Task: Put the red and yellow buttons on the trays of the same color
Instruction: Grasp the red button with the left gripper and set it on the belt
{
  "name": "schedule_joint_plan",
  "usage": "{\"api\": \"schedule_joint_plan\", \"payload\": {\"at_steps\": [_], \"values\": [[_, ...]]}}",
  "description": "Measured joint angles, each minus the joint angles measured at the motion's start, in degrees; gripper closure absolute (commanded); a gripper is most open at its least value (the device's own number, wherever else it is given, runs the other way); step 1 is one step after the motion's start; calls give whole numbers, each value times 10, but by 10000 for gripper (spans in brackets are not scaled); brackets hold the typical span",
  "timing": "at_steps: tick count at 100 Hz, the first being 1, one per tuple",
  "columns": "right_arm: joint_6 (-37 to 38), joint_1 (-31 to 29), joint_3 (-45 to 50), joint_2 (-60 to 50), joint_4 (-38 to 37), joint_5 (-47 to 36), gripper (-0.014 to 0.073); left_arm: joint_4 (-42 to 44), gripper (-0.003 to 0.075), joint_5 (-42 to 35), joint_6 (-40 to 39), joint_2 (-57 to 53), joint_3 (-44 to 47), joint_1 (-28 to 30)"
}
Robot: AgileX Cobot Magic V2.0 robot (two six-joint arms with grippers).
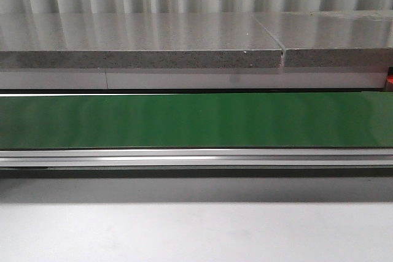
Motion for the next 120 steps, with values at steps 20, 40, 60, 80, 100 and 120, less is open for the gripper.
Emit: {"api": "schedule_joint_plan", "payload": {"at_steps": [20,40,60,80,100,120], "values": [[0,0,0,0,0,0,662,0,238,0,7,1,0,0],[0,0,0,0,0,0,662,-12,99,2,22,1,0,-7],[0,0,0,0,0,0,662,-19,99,4,29,-33,0,-43],[0,0,0,0,0,0,662,-24,99,12,25,-102,0,-54],[0,0,0,0,0,0,662,-7,99,19,-11,-158,3,-15],[0,0,0,0,0,0,662,2,99,17,-52,-188,48,71]]}}
